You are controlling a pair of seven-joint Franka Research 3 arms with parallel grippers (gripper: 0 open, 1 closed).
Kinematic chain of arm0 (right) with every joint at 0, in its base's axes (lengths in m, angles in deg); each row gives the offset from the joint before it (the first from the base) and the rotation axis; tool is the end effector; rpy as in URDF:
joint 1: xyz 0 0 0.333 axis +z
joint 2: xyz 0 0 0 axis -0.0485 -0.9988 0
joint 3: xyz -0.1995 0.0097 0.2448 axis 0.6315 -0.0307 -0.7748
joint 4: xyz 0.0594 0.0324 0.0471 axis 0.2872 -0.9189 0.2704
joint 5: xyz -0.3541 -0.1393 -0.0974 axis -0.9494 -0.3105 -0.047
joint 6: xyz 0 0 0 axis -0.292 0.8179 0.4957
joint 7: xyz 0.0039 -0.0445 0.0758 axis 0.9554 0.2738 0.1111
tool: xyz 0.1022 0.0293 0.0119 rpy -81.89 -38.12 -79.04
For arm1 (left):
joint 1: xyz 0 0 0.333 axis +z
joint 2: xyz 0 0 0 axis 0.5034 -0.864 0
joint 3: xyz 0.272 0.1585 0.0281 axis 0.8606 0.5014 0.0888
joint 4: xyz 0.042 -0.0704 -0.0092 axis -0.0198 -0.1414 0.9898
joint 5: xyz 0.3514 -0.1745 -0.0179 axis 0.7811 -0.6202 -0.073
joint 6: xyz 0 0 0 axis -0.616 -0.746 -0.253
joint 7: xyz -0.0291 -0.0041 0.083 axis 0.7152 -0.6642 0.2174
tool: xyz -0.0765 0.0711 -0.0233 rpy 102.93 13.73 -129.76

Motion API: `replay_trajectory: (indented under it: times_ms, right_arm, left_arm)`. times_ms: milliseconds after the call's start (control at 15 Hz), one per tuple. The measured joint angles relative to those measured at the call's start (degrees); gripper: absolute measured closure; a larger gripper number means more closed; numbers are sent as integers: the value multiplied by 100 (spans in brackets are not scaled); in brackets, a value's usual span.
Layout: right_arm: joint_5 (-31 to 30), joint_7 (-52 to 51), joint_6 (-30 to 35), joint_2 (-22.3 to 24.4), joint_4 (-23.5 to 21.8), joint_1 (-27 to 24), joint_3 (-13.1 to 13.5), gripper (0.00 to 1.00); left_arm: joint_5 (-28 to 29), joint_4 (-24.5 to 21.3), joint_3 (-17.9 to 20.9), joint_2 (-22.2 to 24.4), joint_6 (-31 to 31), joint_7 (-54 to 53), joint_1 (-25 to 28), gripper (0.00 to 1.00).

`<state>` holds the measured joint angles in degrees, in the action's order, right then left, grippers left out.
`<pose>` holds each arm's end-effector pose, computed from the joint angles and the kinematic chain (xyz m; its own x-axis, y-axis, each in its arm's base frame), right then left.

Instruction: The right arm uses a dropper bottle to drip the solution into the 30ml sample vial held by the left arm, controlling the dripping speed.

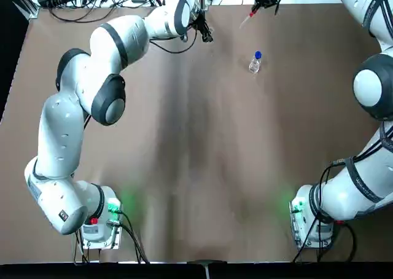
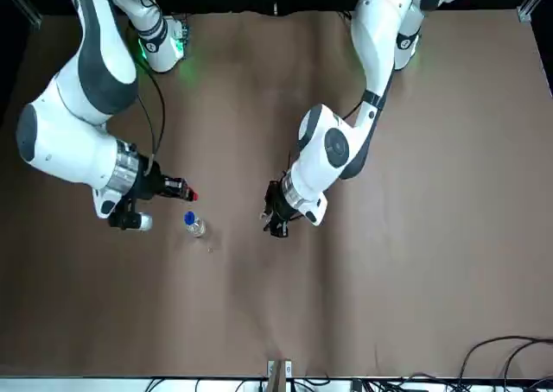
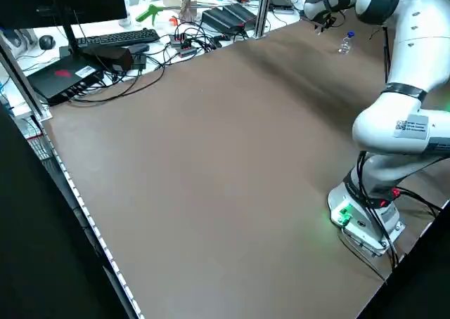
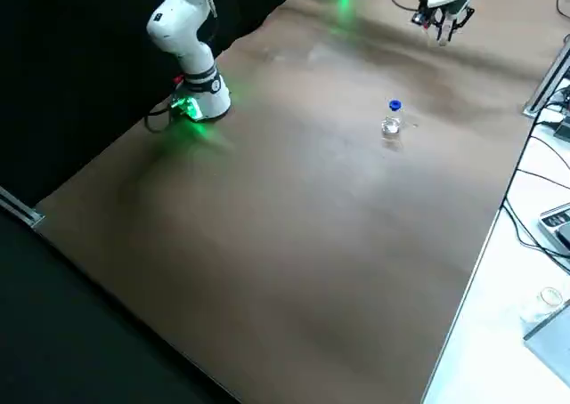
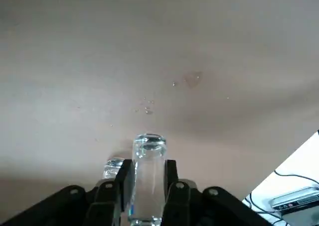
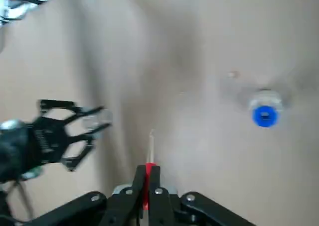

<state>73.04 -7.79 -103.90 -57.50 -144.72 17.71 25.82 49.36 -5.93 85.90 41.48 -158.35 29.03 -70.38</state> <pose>0.6325 0.1991 0.4798 0.9875 -0.1099 -0.1126 -0.1479 -0.8922 -0.4267 0.6081 -0.4820 0.3295 -0.1529 0.8310 -0.5348 0.9784 0.2035 0.0366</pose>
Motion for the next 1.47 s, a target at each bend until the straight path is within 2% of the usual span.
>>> replay_trajectory:
  times_ms: [200,467,800,1133,1333,1467]
  right_arm:
    - [-660,25,219,-8,-16,-47,3,95]
    - [-1600,381,566,-11,-20,-3,-25,96]
    - [-1852,423,585,-78,-44,60,-49,96]
    - [-2040,436,413,-423,-80,92,-51,96]
    - [-2071,438,255,-510,-79,94,-51,96]
    - [-2076,439,199,-511,-77,95,-51,96]
  left_arm:
    - [0,-7,-449,-2,60,-487,544,67]
    - [0,-33,-1011,-19,492,-1371,1480,67]
    - [0,-185,-1468,-29,879,-2317,2383,68]
    - [0,-630,-2196,-86,1250,-3711,3790,67]
    - [-50,-838,-2306,-139,1520,-4524,4417,67]
    - [-312,-987,-2313,-192,1606,-5201,4691,67]
